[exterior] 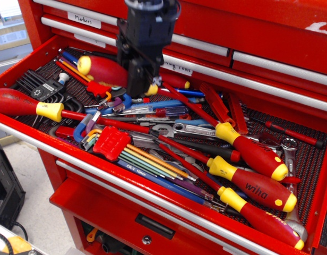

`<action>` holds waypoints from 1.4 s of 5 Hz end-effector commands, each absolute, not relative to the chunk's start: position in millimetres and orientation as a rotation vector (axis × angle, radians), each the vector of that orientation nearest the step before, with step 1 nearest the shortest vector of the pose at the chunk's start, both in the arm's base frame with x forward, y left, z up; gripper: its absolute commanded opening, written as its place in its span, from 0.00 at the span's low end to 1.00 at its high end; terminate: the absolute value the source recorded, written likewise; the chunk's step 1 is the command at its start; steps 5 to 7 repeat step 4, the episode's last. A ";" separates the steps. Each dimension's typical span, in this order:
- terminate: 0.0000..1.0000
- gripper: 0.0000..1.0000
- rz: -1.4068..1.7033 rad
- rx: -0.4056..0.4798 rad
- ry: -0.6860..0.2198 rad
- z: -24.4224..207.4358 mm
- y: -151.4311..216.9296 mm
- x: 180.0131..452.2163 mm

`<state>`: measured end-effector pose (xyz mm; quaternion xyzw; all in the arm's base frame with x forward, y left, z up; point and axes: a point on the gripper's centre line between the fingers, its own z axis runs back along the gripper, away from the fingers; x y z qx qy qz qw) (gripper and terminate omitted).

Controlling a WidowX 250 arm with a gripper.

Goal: Pick up red srewdriver

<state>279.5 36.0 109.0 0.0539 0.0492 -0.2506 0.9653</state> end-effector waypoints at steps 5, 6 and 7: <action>1.00 0.00 -0.468 0.241 -0.082 175.7 24.5 275.4; 1.00 0.00 -0.468 0.241 -0.082 175.7 24.5 275.4; 1.00 0.00 -0.468 0.241 -0.082 175.7 24.5 275.4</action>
